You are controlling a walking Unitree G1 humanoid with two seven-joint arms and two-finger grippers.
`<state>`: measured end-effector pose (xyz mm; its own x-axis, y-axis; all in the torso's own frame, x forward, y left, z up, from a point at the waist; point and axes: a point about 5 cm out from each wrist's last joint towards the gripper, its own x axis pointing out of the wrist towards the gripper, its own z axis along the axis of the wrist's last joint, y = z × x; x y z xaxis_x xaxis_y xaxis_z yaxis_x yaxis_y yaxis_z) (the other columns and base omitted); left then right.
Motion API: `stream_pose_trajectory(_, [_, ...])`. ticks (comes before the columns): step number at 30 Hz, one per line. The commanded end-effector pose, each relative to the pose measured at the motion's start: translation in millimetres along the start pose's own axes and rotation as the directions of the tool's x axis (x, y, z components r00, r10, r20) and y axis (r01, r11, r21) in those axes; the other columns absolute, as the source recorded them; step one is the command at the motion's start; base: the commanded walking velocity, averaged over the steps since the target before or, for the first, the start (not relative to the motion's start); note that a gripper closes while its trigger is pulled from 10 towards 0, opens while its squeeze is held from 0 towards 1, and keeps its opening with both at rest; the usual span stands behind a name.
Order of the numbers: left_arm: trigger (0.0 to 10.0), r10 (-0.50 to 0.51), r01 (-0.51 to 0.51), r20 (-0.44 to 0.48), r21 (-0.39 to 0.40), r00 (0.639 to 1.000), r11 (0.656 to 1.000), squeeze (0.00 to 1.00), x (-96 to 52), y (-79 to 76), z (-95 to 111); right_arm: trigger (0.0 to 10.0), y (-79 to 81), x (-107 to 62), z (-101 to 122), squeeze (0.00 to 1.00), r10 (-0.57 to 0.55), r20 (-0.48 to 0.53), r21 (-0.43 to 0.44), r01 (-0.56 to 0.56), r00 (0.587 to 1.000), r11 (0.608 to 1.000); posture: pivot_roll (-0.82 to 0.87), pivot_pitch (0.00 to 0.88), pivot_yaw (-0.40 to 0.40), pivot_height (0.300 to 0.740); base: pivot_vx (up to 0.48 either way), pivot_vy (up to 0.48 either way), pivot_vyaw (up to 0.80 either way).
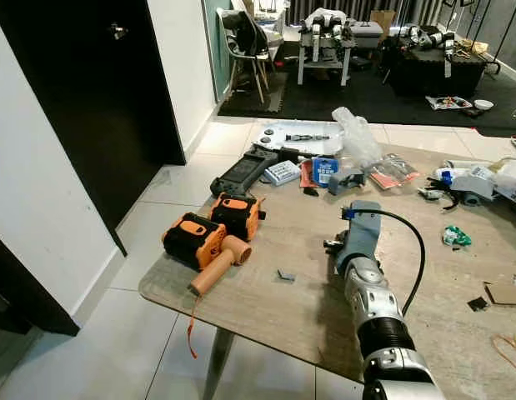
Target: Picking trash to rubbish bin
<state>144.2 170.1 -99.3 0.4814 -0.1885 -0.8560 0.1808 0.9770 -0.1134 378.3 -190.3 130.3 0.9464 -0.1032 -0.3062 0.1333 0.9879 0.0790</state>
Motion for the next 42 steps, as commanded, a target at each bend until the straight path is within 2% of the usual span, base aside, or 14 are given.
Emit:
stream_pose_trajectory(1, [10.0, -0.036, 0.035, -0.118, -0.014, 0.992, 0.999, 0.0, -3.9, -10.0, -31, 0.0, -7.8, -0.3, -13, 0.0, -0.026, -0.032, 0.025, 0.027, 0.999, 0.999, -0.11, 0.144, 0.027, 0.74, 0.0, 0.0, 0.0])
stream_pose_trajectory(14, [10.0, -0.038, 0.037, -0.115, -0.014, 0.993, 0.999, 0.0, -3.1, -10.5, -29, 0.0, -8.8, -2.1, 16, 0.0, -0.005, 0.167, 0.099, -0.012, 0.986, 0.995, -0.11, 0.143, 0.031, 0.74, 0.0, 0.0, 0.0])
stream_pose_trajectory(25, [10.0, -0.037, 0.036, -0.111, -0.01, 0.993, 0.999, 0.0, -2.8, -9.4, -27, 0.0, 0.5, -17.8, 75, 0.0, 0.11, 0.513, 0.32, -0.308, 0.852, 0.896, -0.11, 0.138, 0.034, 0.74, 0.0, 0.0, 0.0])
stream_pose_trajectory(27, [10.0, -0.039, 0.038, -0.11, -0.01, 0.993, 0.999, 0.0, -2.6, -10.0, -26, 0.0, 4.9, -23.7, 82, 0.0, 0.172, 0.569, 0.41, -0.459, 0.804, 0.789, -0.11, 0.138, 0.034, 0.74, 0.0, 0.0, 0.0])
stream_pose_trajectory(28, [10.0, -0.039, 0.038, -0.11, -0.01, 0.993, 0.999, 0.0, -2.6, -10.0, -26, 0.0, 4.9, -23.7, 82, 0.0, 0.172, 0.569, 0.41, -0.459, 0.804, 0.789, -0.11, 0.138, 0.034, 0.74, 0.0, 0.0, 0.0])
stream_pose_trajectory(30, [10.0, -0.04, 0.039, -0.11, -0.01, 0.993, 0.999, 0.0, -2.5, -10.5, -26, 0.0, 11.5, -31.3, 87, 0.0, 0.251, 0.629, 0.468, -0.616, 0.736, 0.634, -0.11, 0.138, 0.034, 0.74, 0.0, 0.0, 0.0])
stream_pose_trajectory(31, [10.0, -0.041, 0.04, -0.11, -0.009, 0.993, 0.999, 0.0, -2.4, -10.9, -26, 3.8, 18.0, -40.6, 89, 0.0, 0.321, 0.681, 0.441, -0.719, 0.658, 0.537, -0.11, 0.138, 0.034, 0.74, 0.0, 0.0, 0.0])
stream_pose_trajectory(32, [10.0, -0.041, 0.04, -0.11, -0.009, 0.993, 0.999, 0.0, -2.4, -10.9, -26, 3.8, 18.0, -40.6, 89, 0.0, 0.321, 0.681, 0.441, -0.719, 0.658, 0.537, -0.11, 0.138, 0.034, 0.74, 0.0, 0.0, 0.0])
stream_pose_trajectory(33, [10.0, -0.041, 0.041, -0.111, -0.009, 0.993, 0.999, 0.0, -2.3, -11.0, -26, 3.8, 22.3, -47.8, 91, 0.0, 0.364, 0.716, 0.412, -0.782, 0.595, 0.469, -0.11, 0.138, 0.034, 0.74, 0.0, 0.0, 0.0])
stream_pose_trajectory(34, [10.0, -0.041, 0.041, -0.111, -0.009, 0.993, 0.999, 0.0, -2.2, -11.3, -26, 10.0, 28.6, -57.4, 91, 0.0, 0.422, 0.747, 0.359, -0.846, 0.514, 0.394, -0.12, 0.135, 0.036, 0.74, 0.0, 0.0, 0.0])
stream_pose_trajectory(35, [10.0, -0.041, 0.041, -0.111, -0.009, 0.993, 0.999, 0.0, -2.2, -11.3, -26, 10.0, 28.6, -57.4, 91, 0.0, 0.422, 0.747, 0.359, -0.846, 0.514, 0.394, -0.12, 0.135, 0.036, 0.74, 0.0, 0.0, 0.0])
stream_pose_trajectory(37, [10.0, -0.039, 0.038, -0.111, -0.009, 0.993, 0.999, 0.0, -2.0, -11.2, -26, 10.0, 38.9, -75.3, 90, 0.0, 0.496, 0.784, 0.27, -0.925, 0.373, 0.268, -0.12, 0.135, 0.036, 0.74, 0.0, 0.0, 0.0])
stream_pose_trajectory(38, [10.0, -0.039, 0.038, -0.111, -0.009, 0.993, 0.999, 0.0, -2.0, -11.2, -26, 10.0, 38.9, -75.3, 90, 0.0, 0.496, 0.784, 0.27, -0.925, 0.373, 0.268, -0.12, 0.135, 0.036, 0.74, 0.0, 0.0, 0.0])
stream_pose_trajectory(42, [10.0, -0.033, 0.032, -0.109, -0.014, 0.993, 0.999, 0.0, -2.1, -10.5, -25, 10.0, 43.6, -100.0, 91, 0.0, 0.544, 0.822, 0.171, -0.984, 0.17, 0.049, -0.11, 0.132, 0.037, 0.74, 0.0, 0.0, 0.0])
